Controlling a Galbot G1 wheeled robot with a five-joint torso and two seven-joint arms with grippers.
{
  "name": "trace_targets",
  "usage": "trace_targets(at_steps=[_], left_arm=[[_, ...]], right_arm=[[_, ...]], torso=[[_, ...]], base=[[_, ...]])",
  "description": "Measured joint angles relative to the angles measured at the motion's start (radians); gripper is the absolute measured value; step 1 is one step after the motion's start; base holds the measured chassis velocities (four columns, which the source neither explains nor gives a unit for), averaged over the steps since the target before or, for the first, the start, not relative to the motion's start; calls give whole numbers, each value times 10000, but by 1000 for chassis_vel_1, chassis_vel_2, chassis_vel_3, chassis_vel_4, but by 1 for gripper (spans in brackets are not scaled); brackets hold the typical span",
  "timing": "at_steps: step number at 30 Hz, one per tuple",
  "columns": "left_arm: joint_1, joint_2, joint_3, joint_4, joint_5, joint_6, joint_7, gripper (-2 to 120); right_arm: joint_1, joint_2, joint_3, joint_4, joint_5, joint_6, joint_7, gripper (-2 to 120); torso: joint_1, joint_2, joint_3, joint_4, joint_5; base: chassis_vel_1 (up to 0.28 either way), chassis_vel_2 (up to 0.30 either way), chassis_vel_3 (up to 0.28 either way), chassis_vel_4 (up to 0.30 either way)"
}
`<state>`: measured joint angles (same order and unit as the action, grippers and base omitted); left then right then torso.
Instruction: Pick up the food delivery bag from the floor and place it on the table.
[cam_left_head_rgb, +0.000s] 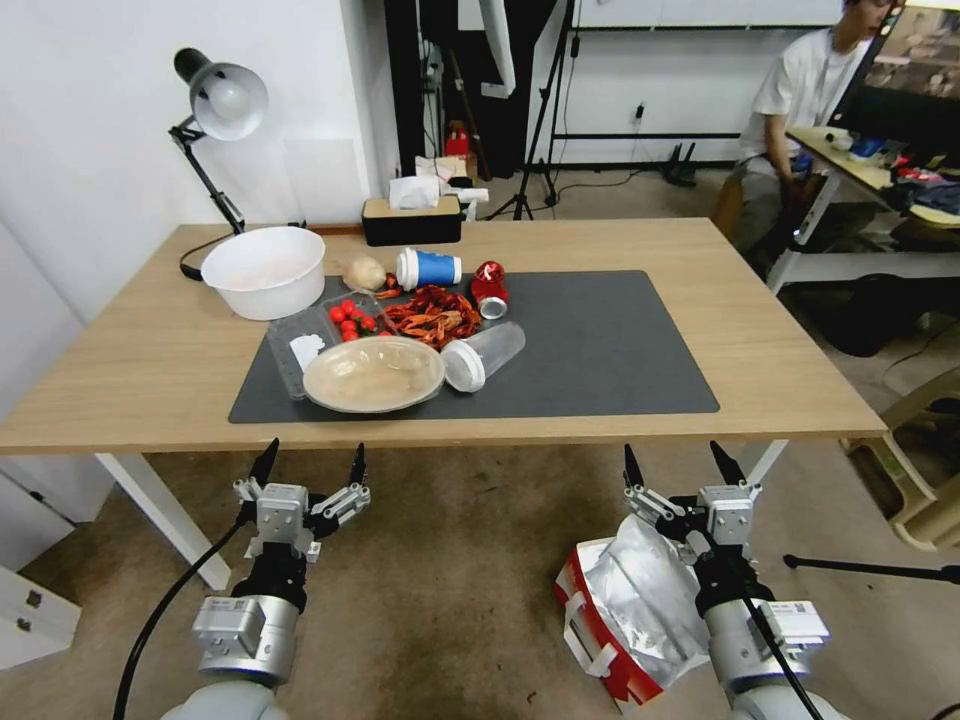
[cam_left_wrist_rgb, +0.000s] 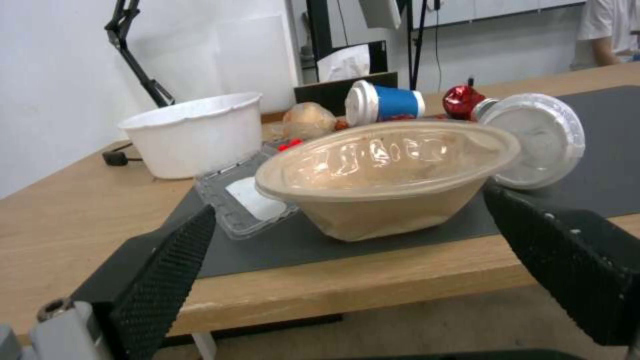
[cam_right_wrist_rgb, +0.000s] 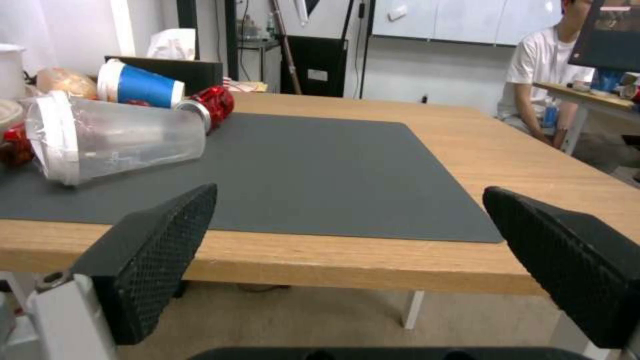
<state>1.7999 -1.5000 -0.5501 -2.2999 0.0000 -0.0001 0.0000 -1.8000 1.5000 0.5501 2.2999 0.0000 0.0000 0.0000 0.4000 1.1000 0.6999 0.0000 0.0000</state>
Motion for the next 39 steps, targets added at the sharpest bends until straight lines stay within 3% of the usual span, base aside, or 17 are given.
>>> trace_targets(at_steps=[24, 27, 29, 31, 33, 34, 38, 39], left_arm=[[-3, 20, 33, -31, -108, 81, -82, 100], [-54, 228, 415, -572, -1078, 1061, -857, 100], [-65, 269, 495, -683, -1279, 1271, -1017, 100], [-114, 462, 841, -1174, -2158, 2168, -1725, 100], [-129, 514, 936, -1304, -2400, 2416, -1917, 100], [-157, 631, 1150, -1601, -2940, 2967, -2350, 100], [-211, 829, 1509, -1991, -3843, 3883, -3071, 100], [-159, 883, 1688, -2013, -4168, 3736, -3251, 100]], right_arm=[[-10, 12, 7, 34, 30, -129, -18, 100], [-142, 182, 107, 540, 278, -1143, -206, 100], [-169, 216, 133, 645, 328, -1357, -244, 100], [-286, 371, 221, 1110, 557, -2286, -417, 100], [-321, 419, 242, 1253, 629, -2572, -474, 100], [-389, 508, 303, 1519, 767, -3107, -571, 100], [-452, 592, 454, 1826, 1000, -3492, -673, 100], [-462, 606, 477, 1863, 1022, -3523, -680, 100]], torso=[[0, 0, 0, 1, -1], [0, 0, 0, -1, 0], [0, 0, 0, -1, -1], [0, 0, 0, 0, 0], [0, 0, 0, 0, 0], [0, 0, 0, 0, -1], [-1, 0, -1, -1, 0], [0, 0, 0, -1, -3]], base=[[0, 0, 0, 0], [0, 0, 0, 0], [0, 0, 0, 0], [0, 0, 0, 0], [0, 0, 0, 0], [0, 0, 0, 0], [0, 0, 0, 0], [0, 0, 0, 0]])
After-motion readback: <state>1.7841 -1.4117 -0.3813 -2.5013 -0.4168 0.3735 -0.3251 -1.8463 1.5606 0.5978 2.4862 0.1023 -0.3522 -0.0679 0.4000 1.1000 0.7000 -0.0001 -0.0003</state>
